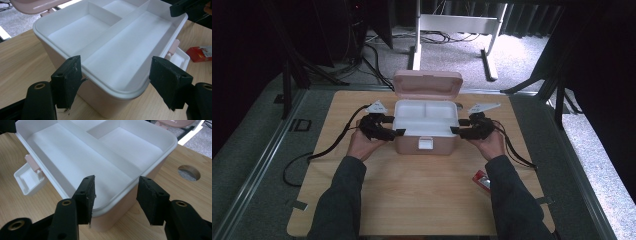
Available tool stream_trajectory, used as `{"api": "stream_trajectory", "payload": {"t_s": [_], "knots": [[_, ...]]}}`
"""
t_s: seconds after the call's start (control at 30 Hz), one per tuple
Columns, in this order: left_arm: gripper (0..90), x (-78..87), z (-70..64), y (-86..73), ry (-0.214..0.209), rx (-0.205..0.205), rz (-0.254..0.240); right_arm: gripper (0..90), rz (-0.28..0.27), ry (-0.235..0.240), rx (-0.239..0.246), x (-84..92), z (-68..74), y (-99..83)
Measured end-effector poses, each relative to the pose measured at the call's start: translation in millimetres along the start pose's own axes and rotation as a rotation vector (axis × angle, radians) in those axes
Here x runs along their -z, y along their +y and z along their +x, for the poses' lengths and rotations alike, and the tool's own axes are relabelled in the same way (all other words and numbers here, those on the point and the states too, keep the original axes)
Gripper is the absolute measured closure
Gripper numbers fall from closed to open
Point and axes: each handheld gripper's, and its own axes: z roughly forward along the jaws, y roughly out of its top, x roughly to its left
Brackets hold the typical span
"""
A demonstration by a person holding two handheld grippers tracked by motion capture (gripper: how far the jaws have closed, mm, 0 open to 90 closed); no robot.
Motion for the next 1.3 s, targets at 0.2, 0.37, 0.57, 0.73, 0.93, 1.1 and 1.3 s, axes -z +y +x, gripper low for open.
{"api": "stream_trajectory", "payload": {"t_s": [0.2, 0.37, 0.57, 0.73, 0.93, 1.1, 1.3], "knots": [[26.8, -4.0, -12.8, 0.0, -0.024, -0.008, -0.003, 49.2, 0.01, -0.003, 0.009, 10.7, -2.7, -6.8], [26.9, -9.5, -38.6, -1.6, -0.033, -0.039, 0.0, 50.1, 0.032, -0.018, 0.035, 29.6, -4.9, -18.7], [26.9, -14.8, -57.7, -2.3, -0.079, -0.055, -0.01, 50.1, 0.043, -0.039, 0.041, 51.0, -4.4, -34.5], [27.5, -15.2, -62.7, -4.6, -0.105, -0.046, -0.023, 50.0, 0.037, -0.049, 0.039, 61.2, -0.5, -43.3], [27.4, -13.8, -65.6, -7.2, -0.107, -0.06, -0.028, 49.4, 0.038, -0.058, 0.045, 62.6, 2.2, -44.6], [30.6, -4.5, -66.7, -8.8, -0.093, -0.078, -0.06, 46.8, 0.038, -0.081, 0.088, 60.8, 1.3, -38.5], [30.6, 18.0, -74.2, -16.9, -0.039, -0.129, -0.064, 46.6, -0.006, -0.075, 0.197, 64.6, 5.8, -13.0]]}}
